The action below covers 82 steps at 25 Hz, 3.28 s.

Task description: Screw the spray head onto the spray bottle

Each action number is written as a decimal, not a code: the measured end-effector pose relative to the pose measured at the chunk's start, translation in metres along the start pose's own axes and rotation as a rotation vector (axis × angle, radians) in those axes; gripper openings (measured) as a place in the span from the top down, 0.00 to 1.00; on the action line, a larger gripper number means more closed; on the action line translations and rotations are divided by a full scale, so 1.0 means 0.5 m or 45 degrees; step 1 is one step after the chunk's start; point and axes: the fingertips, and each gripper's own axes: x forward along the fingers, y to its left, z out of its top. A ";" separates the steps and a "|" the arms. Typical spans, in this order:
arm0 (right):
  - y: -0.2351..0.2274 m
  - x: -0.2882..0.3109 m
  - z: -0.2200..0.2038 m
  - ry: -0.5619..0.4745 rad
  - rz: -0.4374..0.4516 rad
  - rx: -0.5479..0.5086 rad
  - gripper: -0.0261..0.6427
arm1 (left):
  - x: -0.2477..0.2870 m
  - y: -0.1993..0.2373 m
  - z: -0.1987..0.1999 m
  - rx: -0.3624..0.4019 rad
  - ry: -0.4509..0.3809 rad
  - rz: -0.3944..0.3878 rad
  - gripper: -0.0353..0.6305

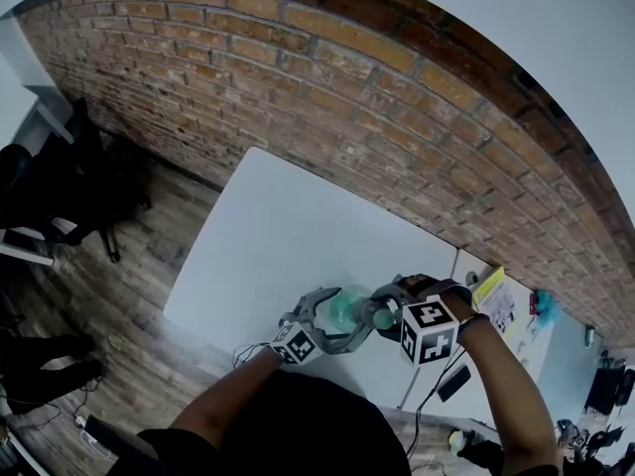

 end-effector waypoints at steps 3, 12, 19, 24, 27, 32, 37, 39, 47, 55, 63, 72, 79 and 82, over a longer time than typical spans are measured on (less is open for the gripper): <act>0.000 0.000 -0.002 -0.024 -0.005 0.072 0.57 | 0.001 -0.004 -0.001 0.005 -0.027 -0.009 0.18; -0.004 0.003 -0.002 -0.125 -0.036 0.360 0.57 | 0.000 -0.003 -0.019 0.020 -0.060 -0.039 0.18; -0.011 0.000 -0.001 -0.202 -0.091 0.560 0.57 | -0.001 0.000 -0.019 -0.004 -0.113 -0.032 0.17; -0.013 -0.002 -0.005 -0.261 -0.135 0.702 0.57 | -0.002 0.006 0.003 -0.053 -0.146 -0.025 0.17; -0.014 -0.003 -0.005 -0.286 -0.157 0.763 0.57 | -0.001 0.005 0.001 -0.069 -0.154 -0.032 0.17; -0.016 -0.002 -0.005 -0.313 -0.172 0.894 0.57 | 0.000 0.008 -0.003 -0.063 -0.162 -0.031 0.16; -0.019 -0.005 -0.008 -0.344 -0.216 1.118 0.57 | 0.003 0.005 -0.006 -0.063 -0.154 -0.024 0.16; -0.018 -0.005 -0.010 -0.349 -0.231 1.146 0.57 | 0.004 0.004 -0.007 -0.069 -0.150 -0.023 0.16; -0.015 -0.026 0.009 -0.320 -0.221 0.965 0.57 | 0.007 -0.001 -0.019 -0.060 -0.113 -0.037 0.16; -0.004 -0.009 0.008 0.100 -0.124 0.190 0.57 | 0.013 -0.003 -0.035 -0.044 -0.088 -0.057 0.16; -0.011 0.006 -0.001 0.074 -0.081 0.438 0.57 | 0.019 -0.004 -0.041 -0.048 -0.049 -0.065 0.16; -0.025 -0.001 -0.007 -0.172 -0.178 1.048 0.57 | 0.018 -0.004 -0.034 -0.079 -0.036 -0.038 0.16; -0.025 -0.001 -0.007 -0.176 -0.197 1.092 0.57 | 0.017 -0.007 -0.038 -0.079 0.013 -0.042 0.16; -0.025 -0.001 -0.003 -0.190 -0.195 1.073 0.57 | 0.009 -0.004 -0.024 -0.095 0.004 -0.023 0.16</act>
